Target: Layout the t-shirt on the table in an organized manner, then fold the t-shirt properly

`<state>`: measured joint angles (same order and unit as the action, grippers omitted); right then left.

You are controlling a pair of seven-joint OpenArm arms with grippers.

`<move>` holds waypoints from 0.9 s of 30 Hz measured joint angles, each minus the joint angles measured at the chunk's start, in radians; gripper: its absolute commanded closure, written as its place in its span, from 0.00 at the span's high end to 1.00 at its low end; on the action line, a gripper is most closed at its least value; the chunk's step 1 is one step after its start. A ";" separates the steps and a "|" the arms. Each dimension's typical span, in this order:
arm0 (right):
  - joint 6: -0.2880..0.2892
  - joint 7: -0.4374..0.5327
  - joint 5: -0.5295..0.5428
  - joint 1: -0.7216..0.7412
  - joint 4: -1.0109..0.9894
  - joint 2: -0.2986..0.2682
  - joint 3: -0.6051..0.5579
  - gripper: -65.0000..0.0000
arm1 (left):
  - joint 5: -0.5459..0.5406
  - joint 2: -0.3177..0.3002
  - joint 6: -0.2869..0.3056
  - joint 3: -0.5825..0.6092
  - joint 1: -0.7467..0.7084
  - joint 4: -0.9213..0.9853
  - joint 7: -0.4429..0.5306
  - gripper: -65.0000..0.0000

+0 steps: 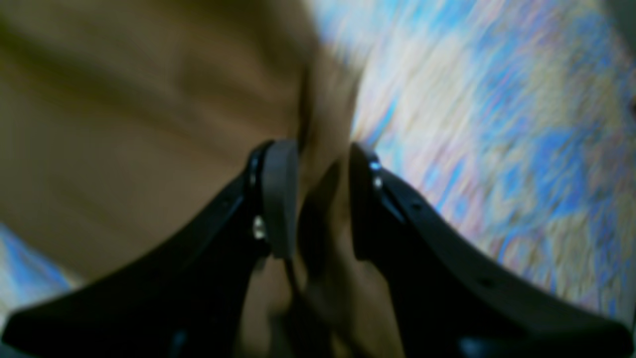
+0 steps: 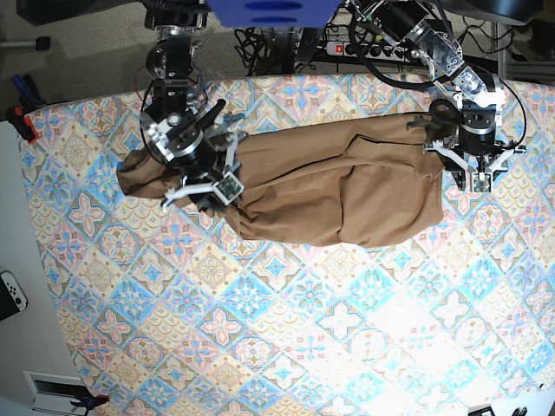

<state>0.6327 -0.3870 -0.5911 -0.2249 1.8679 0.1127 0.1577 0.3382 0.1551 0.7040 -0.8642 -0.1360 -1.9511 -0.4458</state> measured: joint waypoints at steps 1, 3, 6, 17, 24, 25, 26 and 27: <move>0.000 0.005 0.040 0.003 0.016 0.000 0.010 0.27 | 0.000 0.000 0.000 0.000 0.000 0.000 0.001 0.38; 0.004 0.009 0.089 0.008 0.020 0.004 0.044 0.28 | 0.000 0.000 0.000 0.000 0.000 0.000 0.000 0.38; 0.006 -0.027 0.085 0.026 -0.002 -0.001 0.099 0.28 | 0.000 0.000 0.000 0.000 -0.001 0.000 0.000 0.38; 0.010 -0.045 0.070 0.126 -0.143 -0.063 0.161 0.28 | 0.000 0.000 0.003 0.000 -0.014 0.031 0.000 0.38; 0.071 0.014 0.111 0.154 -0.159 -0.048 0.156 0.27 | 0.000 0.000 0.000 0.000 -0.014 0.033 0.003 0.38; 0.071 0.003 0.098 0.144 -0.173 -0.052 0.157 0.27 | 0.000 0.000 0.000 0.000 -0.014 0.033 0.003 0.38; 0.072 -0.016 0.084 0.135 -0.190 -0.055 0.159 0.27 | 0.000 0.000 0.000 0.000 -0.014 0.033 0.003 0.38; 0.074 -0.024 0.082 0.129 -0.202 -0.055 0.162 0.27 | 0.000 0.000 0.000 0.000 -0.014 0.033 0.003 0.38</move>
<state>0.7067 -0.4107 -0.5095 -0.0959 1.6657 0.0578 0.3195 0.3382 0.1551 0.7040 -0.8642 -0.1501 -1.9179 -0.4423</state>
